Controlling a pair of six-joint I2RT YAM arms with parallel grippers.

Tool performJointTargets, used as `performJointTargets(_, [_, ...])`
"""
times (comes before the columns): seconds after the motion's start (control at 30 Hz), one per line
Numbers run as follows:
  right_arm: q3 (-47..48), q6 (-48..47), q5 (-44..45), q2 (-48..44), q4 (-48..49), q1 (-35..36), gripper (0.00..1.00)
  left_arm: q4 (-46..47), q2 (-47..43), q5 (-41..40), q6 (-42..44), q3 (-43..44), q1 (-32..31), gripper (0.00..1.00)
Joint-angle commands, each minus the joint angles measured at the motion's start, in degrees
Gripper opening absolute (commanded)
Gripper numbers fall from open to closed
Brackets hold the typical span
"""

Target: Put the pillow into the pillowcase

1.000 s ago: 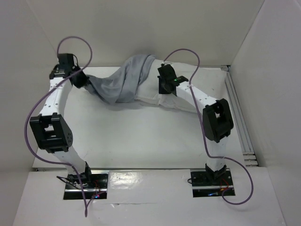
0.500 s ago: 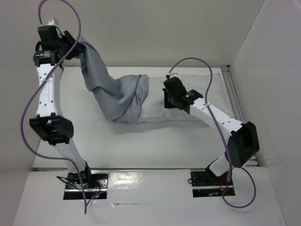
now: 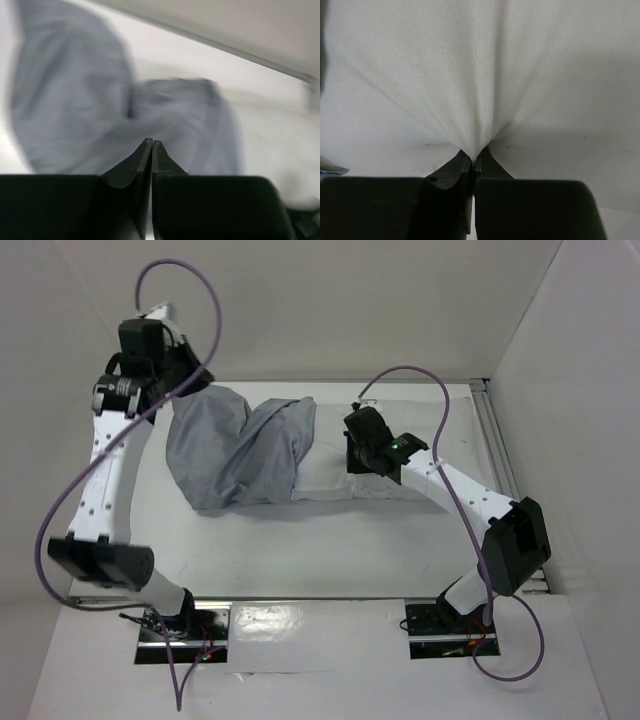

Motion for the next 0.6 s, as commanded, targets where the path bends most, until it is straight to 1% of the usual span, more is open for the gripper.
performJointTargets(0.0, [0.2,1.5,0.4,0.0,2.3,0.8,0.0,2.8,-5.1,7.9,2.4,-8.0,-10.9,0.08])
performJointTargets(0.03, [0.2,1.5,0.4,0.0,2.3,0.8,0.0,3.4,-5.1,7.9,1.8,-9.8,-13.1,0.08])
performJointTargets(0.07, [0.2,1.5,0.4,0.0,2.3,0.8,0.0,4.7,-5.1,7.9,1.2,-13.2,-15.4,0.1])
performJointTargets(0.1, [0.2,1.5,0.4,0.0,2.3,0.8,0.0,5.6,-5.1,7.9,0.7,-14.4,-17.6,0.16])
performJointTargets(0.13, [0.2,1.5,0.4,0.0,2.3,0.8,0.0,5.7,-4.5,6.9,0.0,-15.3,-21.8,0.44])
performJointTargets(0.17, [0.2,2.1,0.4,0.0,1.8,0.8,0.0,5.7,-3.9,6.2,-0.6,-16.2,-23.7,0.55])
performJointTargets(0.2, [0.2,2.1,0.4,0.0,1.8,0.8,0.0,6.2,-3.9,3.8,-1.6,-18.1,-25.6,0.64])
performJointTargets(0.23, [0.2,2.1,0.9,-0.5,1.3,0.8,0.0,6.2,-3.9,1.7,-2.5,-19.1,-28.8,0.69])
performJointTargets(0.27, [-0.5,2.1,0.9,-0.5,1.2,0.8,0.0,7.0,-3.9,0.0,-3.3,-20.1,-30.2,0.72])
performJointTargets(0.33, [-0.5,2.1,0.9,-1.1,1.2,0.8,0.0,8.3,-3.9,-3.1,-4.8,-23.0,-33.0,0.72])
performJointTargets(0.43, [-0.5,2.1,0.9,-1.1,1.2,0.8,0.0,8.3,-3.1,-7.1,-6.5,-24.3,-35.0,0.71])
performJointTargets(0.5, [-0.5,2.1,0.9,-1.1,1.2,0.8,0.0,8.3,-2.0,-7.6,-7.0,-24.9,-36.0,0.69])
performJointTargets(0.57, [-0.5,2.1,0.9,-1.1,0.7,0.8,0.0,8.3,-2.0,-9.6,-7.7,-24.9,-36.6,0.62])
